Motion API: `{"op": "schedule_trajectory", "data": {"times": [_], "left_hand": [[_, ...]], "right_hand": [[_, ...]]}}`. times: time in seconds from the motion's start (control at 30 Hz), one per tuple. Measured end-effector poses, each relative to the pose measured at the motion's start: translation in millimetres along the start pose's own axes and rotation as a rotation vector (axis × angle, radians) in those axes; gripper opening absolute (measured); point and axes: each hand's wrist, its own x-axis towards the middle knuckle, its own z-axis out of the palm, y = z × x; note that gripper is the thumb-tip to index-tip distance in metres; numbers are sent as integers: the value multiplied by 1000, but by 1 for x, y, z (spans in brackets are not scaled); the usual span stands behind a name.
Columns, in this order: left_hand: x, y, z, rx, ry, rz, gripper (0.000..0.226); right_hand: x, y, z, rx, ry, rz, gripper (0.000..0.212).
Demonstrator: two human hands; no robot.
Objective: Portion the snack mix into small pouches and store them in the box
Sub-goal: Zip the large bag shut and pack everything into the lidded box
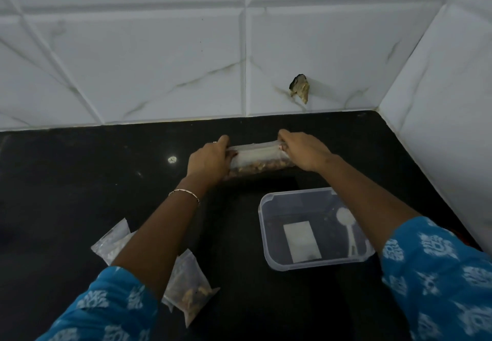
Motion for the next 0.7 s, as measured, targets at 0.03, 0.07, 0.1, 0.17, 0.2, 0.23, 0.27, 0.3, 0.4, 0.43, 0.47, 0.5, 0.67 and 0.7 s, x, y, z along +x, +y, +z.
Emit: {"op": "schedule_trajectory", "data": {"times": [0.03, 0.07, 0.1, 0.17, 0.2, 0.23, 0.27, 0.3, 0.4, 0.43, 0.47, 0.5, 0.67, 0.7], "left_hand": [[-3, 7, -9, -53, 48, 15, 30], [-6, 15, -17, -100, 87, 34, 29], [-8, 24, -24, -136, 113, 50, 27], [-16, 42, -35, -183, 146, 86, 25], [-21, 51, -39, -203, 154, 104, 25], [-25, 59, -42, -226, 156, 117, 24], [-29, 66, -44, -254, 147, 126, 25], [-35, 74, -45, -291, 130, 137, 26], [-55, 94, -46, -368, 55, 186, 28], [-60, 98, -45, -366, 26, 216, 23], [-67, 103, -42, -355, 0, 253, 16], [-72, 105, -39, -341, -18, 277, 9], [-90, 116, -25, -334, -118, 274, 24], [-91, 117, -22, -310, -168, 281, 26]], "right_hand": [[-8, 1, -9, -2, 49, 1, 15], [-15, 3, -17, 9, 91, 16, 17], [-23, 5, -25, 31, 123, 40, 18], [-42, 10, -36, 82, 184, 93, 19], [-53, 13, -41, 103, 212, 115, 19], [-65, 14, -44, 118, 234, 131, 18], [-76, 16, -46, 129, 250, 141, 17], [-89, 17, -48, 142, 265, 153, 16], [-123, 17, -47, 190, 291, 189, 14], [-129, 17, -45, 207, 295, 205, 12], [-139, 16, -43, 222, 296, 232, 10], [-145, 15, -40, 240, 292, 259, 9], [-166, 3, -27, 235, 334, 351, 13], [-168, 1, -24, 229, 325, 378, 17]]}}
